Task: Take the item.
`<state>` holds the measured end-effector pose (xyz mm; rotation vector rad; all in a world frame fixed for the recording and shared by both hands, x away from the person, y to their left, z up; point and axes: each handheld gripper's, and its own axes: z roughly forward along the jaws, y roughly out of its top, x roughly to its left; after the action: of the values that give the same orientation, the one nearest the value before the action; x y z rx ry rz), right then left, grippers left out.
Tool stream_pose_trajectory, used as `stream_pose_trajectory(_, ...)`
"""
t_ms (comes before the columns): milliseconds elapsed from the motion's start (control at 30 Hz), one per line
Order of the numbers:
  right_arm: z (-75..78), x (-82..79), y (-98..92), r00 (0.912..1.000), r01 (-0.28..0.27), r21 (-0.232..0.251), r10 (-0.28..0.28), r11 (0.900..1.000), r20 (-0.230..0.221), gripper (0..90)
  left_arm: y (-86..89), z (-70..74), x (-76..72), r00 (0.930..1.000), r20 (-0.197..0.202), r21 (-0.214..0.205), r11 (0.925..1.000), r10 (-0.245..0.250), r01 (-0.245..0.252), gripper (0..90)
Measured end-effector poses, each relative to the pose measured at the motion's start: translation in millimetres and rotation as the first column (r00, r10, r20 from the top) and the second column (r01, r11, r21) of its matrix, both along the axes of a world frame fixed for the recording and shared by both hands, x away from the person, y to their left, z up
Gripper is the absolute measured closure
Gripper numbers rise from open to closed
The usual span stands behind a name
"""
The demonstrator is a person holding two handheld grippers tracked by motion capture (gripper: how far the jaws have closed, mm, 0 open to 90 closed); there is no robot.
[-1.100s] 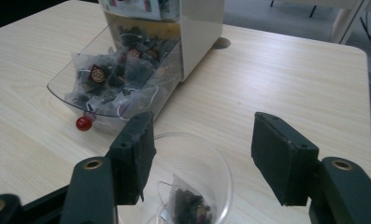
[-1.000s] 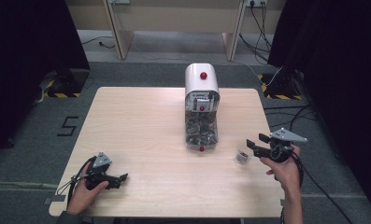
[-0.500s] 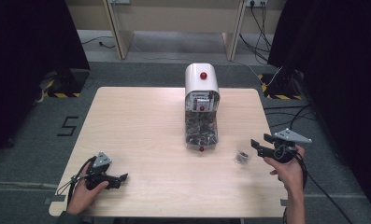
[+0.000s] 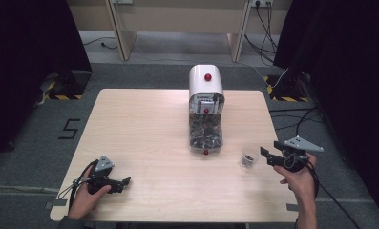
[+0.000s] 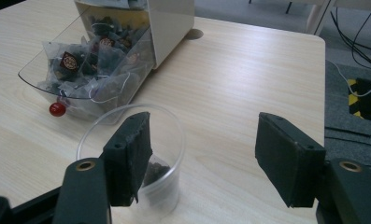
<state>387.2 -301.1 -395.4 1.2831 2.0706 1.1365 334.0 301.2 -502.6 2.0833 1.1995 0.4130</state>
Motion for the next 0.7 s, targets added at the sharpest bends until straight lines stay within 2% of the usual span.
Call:
stream_pose_trajectory(467,-1.7,-10.7,3.2,0.9992,-0.035,-0.015,0.034,0.9993,-0.019,34.1,0.0,0.0,0.0,1.0000,0.000,0.000,1.0000,0.000,0.000,0.0)
stream_pose_trajectory(700,1.7,-17.1,4.6,0.9990,-0.044,-0.020,0.044,0.9988,-0.011,32.6,0.0,0.0,0.0,1.0000,0.000,0.000,1.0000,0.000,0.000,0.0)
